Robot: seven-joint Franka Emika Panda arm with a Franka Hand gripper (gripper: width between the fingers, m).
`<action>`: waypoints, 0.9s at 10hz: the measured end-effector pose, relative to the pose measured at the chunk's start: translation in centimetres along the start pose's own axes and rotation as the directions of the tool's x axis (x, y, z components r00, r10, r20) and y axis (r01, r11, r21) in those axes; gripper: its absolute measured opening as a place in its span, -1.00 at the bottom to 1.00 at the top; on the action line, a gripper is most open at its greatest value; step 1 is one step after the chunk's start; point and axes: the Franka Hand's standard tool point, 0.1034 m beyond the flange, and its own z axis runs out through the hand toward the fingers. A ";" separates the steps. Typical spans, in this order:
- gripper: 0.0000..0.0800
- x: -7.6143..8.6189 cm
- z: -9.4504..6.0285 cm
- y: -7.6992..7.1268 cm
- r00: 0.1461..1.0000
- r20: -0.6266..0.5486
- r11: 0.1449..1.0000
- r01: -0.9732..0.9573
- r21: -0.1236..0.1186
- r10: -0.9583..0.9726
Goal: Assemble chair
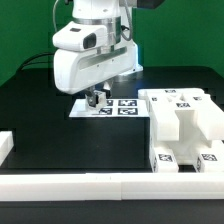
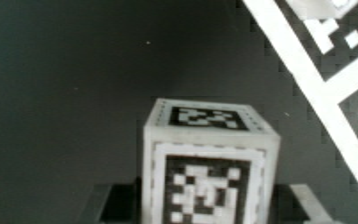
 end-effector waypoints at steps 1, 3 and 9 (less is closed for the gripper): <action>-0.29 -0.1 -0.1 0.2 0.999 0.000 0.999 0.047 -0.002 -0.047; -0.29 0.5 -0.7 3.1 0.944 0.009 0.944 0.329 -0.014 -0.329; -0.29 0.5 -0.6 4.6 0.645 0.034 0.646 0.763 0.029 -0.764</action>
Offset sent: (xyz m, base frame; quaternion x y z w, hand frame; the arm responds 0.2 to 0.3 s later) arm 0.0699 0.0162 0.0102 0.0310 0.0392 -0.3694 0.9279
